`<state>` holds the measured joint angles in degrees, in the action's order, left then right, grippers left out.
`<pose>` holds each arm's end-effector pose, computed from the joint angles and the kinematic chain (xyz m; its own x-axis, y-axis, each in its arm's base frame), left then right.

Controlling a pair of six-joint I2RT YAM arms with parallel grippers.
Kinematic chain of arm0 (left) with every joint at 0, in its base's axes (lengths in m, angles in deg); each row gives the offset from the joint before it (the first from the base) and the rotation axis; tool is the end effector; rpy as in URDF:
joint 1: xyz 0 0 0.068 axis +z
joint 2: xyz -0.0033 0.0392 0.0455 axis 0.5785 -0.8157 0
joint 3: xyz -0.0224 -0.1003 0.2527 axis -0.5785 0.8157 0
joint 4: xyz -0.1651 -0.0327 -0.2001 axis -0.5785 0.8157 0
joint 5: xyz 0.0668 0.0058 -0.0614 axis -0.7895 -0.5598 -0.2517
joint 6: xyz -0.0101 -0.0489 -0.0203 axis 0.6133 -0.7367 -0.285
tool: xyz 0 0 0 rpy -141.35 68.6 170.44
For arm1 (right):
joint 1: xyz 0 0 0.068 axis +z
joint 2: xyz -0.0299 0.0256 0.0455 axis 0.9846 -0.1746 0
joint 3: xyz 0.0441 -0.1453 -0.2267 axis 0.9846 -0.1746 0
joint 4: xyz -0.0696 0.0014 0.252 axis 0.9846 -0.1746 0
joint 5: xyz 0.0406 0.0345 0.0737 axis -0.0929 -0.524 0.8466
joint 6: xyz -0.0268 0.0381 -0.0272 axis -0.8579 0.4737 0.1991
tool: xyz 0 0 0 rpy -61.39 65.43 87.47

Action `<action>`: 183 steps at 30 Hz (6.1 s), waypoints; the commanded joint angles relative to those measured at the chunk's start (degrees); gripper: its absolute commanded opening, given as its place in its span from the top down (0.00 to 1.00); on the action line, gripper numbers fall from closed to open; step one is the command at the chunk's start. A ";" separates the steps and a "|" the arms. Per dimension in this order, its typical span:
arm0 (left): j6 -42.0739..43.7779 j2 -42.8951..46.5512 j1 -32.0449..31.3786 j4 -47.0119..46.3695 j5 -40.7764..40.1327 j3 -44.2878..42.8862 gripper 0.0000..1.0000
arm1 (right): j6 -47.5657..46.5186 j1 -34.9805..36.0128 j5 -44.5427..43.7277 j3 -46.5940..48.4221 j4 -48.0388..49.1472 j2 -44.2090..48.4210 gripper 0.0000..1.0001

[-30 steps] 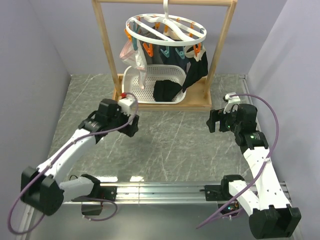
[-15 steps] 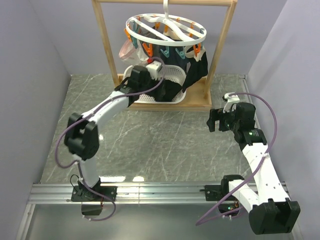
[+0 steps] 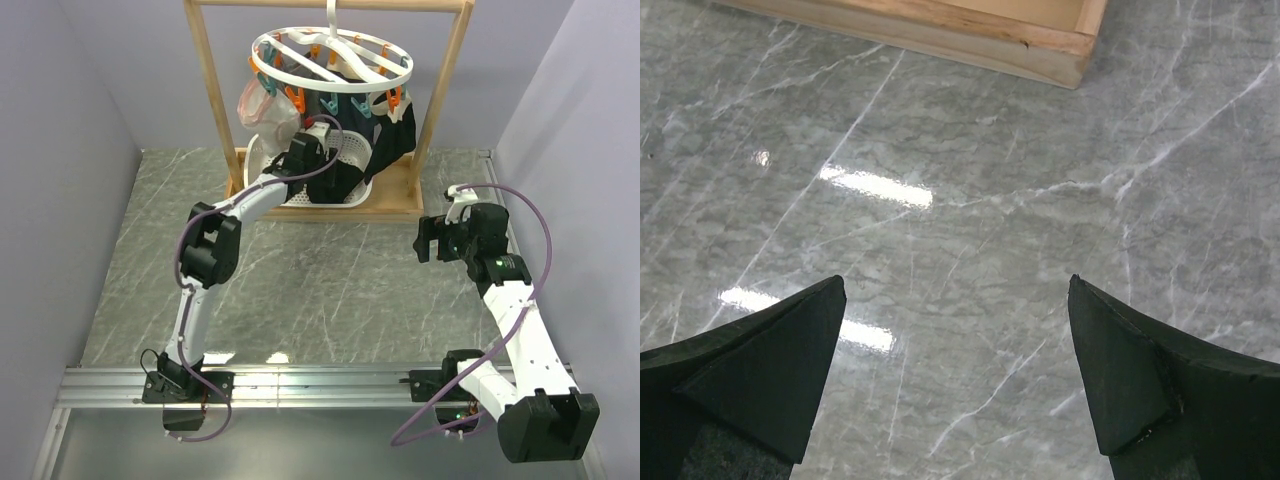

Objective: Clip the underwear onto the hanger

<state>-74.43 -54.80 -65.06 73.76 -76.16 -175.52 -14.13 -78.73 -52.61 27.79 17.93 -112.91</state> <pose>0.4607 -0.2607 0.2395 -0.5071 0.0230 -0.8616 0.3429 0.9225 -0.1772 0.2025 0.0137 0.2965 -0.5472 -0.1083 -0.8300 -0.2945 0.9531 0.0697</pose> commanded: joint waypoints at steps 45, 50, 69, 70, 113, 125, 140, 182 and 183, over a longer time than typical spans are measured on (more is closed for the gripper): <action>8.90 54.70 -0.43 17.21 39.56 28.16 1.00 | -0.48 -0.60 4.88 3.84 1.79 2.78 0.02; 26.31 57.34 -0.61 34.24 54.60 25.09 1.00 | -2.67 -0.60 7.78 4.72 0.57 3.13 0.02; 71.06 6.57 -5.80 70.50 59.64 -10.82 0.73 | -3.21 -0.51 16.74 2.44 0.91 0.50 0.04; 71.59 5.67 -5.45 70.32 57.19 -12.17 0.71 | -2.25 -0.42 17.18 2.35 1.78 -0.37 0.05; -6.10 38.98 18.20 33.50 38.89 59.71 0.48 | 15.51 20.41 7.78 17.55 5.22 -49.25 0.50; -6.02 30.10 11.34 32.70 34.67 57.96 0.74 | 15.87 20.41 10.68 19.14 6.10 -52.94 0.64; 1.36 38.43 14.86 34.99 28.43 36.34 1.00 | 12.27 13.56 14.28 15.45 8.30 -28.19 1.00; 17.02 34.49 10.02 20.57 19.37 35.02 0.22 | 13.23 10.39 0.05 5.68 14.01 -28.77 0.35; 16.66 35.01 10.46 21.10 19.72 34.06 0.09 | 13.14 9.95 -0.13 6.91 13.40 -28.69 0.33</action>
<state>-56.16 -20.49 -55.37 99.60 -54.96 -136.90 -2.22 -67.70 -49.82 29.77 27.67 -141.96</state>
